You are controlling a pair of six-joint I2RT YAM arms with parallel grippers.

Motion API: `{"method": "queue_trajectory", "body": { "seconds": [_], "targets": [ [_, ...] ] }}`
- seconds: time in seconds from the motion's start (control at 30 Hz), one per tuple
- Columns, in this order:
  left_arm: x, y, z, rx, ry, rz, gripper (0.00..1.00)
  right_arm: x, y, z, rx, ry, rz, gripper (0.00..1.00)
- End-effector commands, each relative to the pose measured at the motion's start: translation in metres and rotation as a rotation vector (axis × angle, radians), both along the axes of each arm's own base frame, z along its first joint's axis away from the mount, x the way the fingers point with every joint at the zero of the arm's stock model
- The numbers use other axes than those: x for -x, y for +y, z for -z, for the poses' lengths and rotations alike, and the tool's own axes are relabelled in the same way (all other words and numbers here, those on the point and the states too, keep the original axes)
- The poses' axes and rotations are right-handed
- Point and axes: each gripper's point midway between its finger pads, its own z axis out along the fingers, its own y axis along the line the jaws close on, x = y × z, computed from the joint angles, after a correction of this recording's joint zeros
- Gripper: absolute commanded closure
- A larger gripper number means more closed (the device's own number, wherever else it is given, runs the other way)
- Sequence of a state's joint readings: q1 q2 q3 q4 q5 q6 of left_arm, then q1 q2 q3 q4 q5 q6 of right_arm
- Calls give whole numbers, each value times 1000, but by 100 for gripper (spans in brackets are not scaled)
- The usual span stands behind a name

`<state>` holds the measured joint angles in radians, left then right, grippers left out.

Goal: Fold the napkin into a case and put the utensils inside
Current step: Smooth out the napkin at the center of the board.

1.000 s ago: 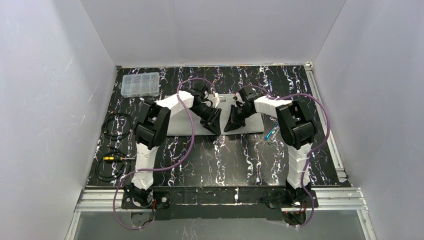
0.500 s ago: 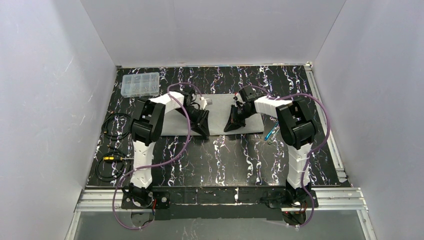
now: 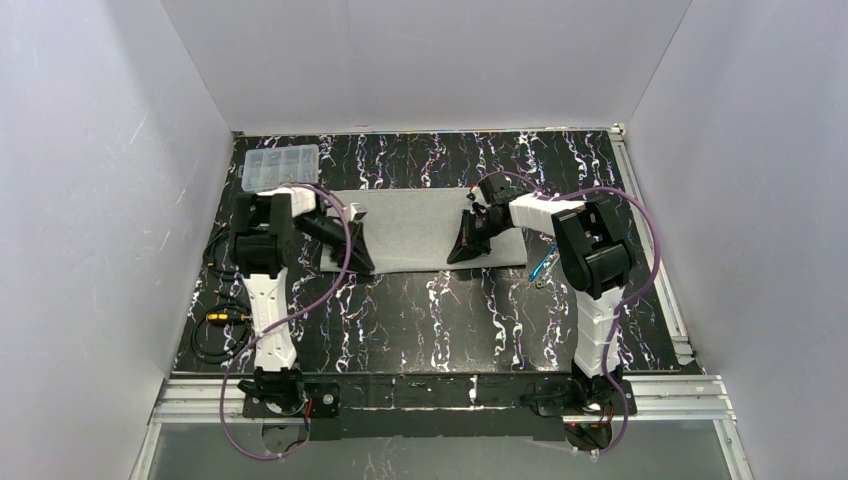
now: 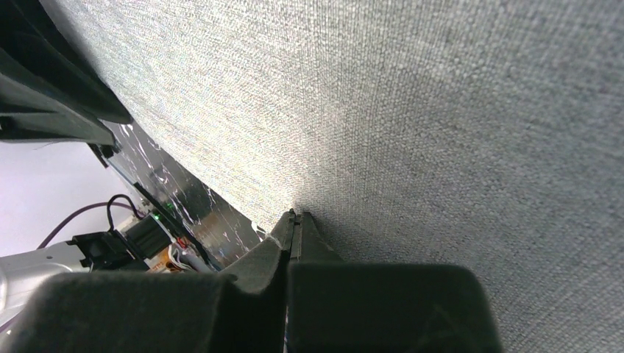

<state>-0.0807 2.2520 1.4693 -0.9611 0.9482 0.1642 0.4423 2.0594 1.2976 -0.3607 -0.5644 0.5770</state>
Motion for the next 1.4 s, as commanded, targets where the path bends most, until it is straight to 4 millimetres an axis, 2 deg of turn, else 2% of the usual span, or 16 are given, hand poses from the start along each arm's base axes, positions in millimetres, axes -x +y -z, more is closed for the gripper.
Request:
{"method": "queue_trajectory", "body": {
  "seconds": [0.0, 0.23, 0.4, 0.5, 0.73, 0.83, 0.93, 1.07, 1.13, 1.27, 1.37],
  "targets": [
    [17, 45, -4, -29, 86, -44, 73, 6, -18, 25, 112, -2, 16, 99],
    [17, 92, -10, -103, 53, -75, 75, 5, -19, 25, 117, -4, 19, 99],
    [12, 113, -18, -132, 34, -100, 77, 6, -20, 26, 122, -4, 19, 99],
    [11, 119, -27, -137, 16, -100, 77, 5, -21, 25, 123, -7, 20, 99],
    [-2, 108, -74, -83, -80, -127, 77, 3, -19, 24, 117, -11, 20, 99],
    [-3, 94, -89, -69, -108, -103, 76, 3, -19, 25, 117, -9, 20, 99],
    [4, 70, -97, -68, -150, -28, 76, 1, -18, 23, 112, -14, 22, 99],
    [8, 38, -81, -131, -210, 100, 75, -1, -16, 19, 104, -18, 24, 99],
    [3, 33, -67, -187, -246, 149, 75, -3, -15, 17, 102, -20, 26, 99],
    [-8, 45, -35, -344, -336, 235, 75, -5, -14, 14, 98, -28, 27, 99],
    [-7, 60, -13, -440, -351, 295, 75, -5, -14, 15, 94, -26, 27, 99]
  ]
}}
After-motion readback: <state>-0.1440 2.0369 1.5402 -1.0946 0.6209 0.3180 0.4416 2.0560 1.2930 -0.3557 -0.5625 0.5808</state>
